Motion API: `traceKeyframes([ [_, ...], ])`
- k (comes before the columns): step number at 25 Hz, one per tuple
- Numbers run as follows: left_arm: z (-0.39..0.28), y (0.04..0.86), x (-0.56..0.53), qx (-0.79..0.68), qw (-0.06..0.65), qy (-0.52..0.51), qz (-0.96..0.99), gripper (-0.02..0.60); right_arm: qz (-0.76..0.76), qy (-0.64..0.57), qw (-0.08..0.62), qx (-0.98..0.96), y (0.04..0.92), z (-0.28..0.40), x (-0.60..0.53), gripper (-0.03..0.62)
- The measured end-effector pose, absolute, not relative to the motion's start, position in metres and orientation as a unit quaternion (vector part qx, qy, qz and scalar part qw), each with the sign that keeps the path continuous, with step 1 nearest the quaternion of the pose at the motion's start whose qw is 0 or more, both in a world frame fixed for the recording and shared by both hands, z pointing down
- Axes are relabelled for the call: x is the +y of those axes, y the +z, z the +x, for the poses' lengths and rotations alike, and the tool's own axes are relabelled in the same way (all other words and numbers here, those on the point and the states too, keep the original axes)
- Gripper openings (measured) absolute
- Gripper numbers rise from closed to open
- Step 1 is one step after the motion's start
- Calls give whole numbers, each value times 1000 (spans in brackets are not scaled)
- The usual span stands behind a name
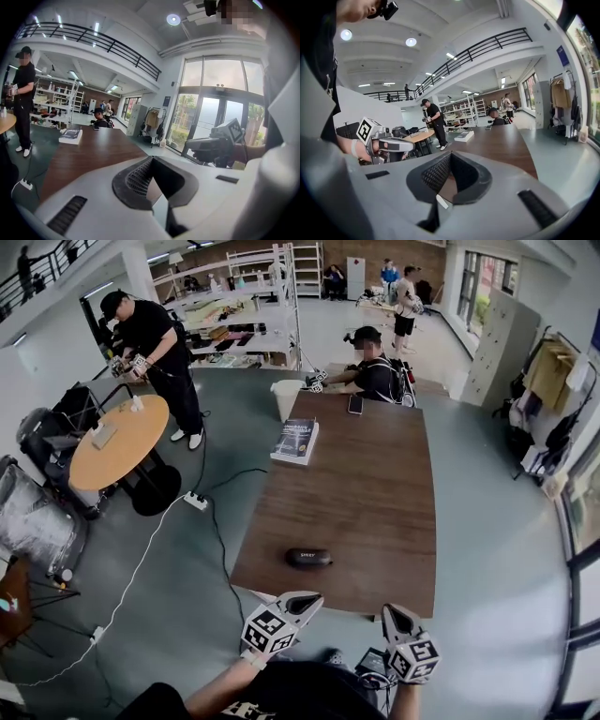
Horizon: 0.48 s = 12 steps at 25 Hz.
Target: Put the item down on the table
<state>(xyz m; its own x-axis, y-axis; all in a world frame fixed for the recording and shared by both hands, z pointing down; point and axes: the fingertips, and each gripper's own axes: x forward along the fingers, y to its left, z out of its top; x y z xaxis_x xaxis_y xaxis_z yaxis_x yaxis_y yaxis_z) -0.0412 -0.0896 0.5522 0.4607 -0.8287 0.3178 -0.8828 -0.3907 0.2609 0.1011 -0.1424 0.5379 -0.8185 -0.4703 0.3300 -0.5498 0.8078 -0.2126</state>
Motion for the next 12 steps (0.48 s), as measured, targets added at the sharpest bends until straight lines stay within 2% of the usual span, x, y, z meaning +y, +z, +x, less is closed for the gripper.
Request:
traceKeyframes([
  [7,-100,557,-68,-533,209,52,818,6,243,146,137,-949,532,17,-120,-14],
  [12,-122,558,-55,-531,217,45,818,6,227,136,153,-952,530,-12,-109,-14],
])
